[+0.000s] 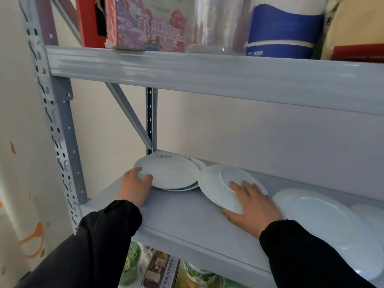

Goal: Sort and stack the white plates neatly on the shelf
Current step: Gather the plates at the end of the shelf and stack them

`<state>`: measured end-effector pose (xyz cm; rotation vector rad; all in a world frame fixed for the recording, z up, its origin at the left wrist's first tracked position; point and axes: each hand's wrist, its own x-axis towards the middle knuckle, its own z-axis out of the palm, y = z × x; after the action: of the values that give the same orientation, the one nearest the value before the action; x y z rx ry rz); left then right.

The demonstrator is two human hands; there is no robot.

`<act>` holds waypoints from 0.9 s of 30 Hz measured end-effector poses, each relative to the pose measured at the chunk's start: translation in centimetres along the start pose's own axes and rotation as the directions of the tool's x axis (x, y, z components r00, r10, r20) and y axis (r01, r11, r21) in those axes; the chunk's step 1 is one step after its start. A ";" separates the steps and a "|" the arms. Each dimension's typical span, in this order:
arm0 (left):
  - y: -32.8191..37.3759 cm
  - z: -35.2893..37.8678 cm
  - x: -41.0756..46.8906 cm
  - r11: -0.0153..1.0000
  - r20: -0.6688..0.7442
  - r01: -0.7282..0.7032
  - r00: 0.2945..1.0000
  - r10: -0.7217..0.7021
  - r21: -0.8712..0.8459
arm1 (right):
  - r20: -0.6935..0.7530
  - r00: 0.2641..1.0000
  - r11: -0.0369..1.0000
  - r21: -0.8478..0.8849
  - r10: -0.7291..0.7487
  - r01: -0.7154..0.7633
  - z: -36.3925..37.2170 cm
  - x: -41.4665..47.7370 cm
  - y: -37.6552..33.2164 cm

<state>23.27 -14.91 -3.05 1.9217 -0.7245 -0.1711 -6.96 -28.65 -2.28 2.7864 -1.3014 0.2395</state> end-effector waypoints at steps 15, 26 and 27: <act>-1.1 0.4 0.4 0.999 0.029 -0.040 0.999 0.040 -0.012 | -0.088 0.996 0.994 0.107 -0.025 0.034 -1.2 -1.4 0.1; -1.1 0.6 -0.2 0.999 0.039 -0.040 0.998 0.041 -0.032 | -0.065 0.996 0.998 -0.015 -0.069 0.068 -0.9 -1.2 -0.2; -1.0 0.5 -0.2 0.999 0.041 -0.039 0.998 0.041 -0.030 | -0.047 0.996 0.997 -0.019 -0.080 0.079 -1.0 -1.1 -0.3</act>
<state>23.28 -14.88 -4.21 1.8789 -0.7836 -0.1968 -7.48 -27.52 -1.46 2.7928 -1.1741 0.2874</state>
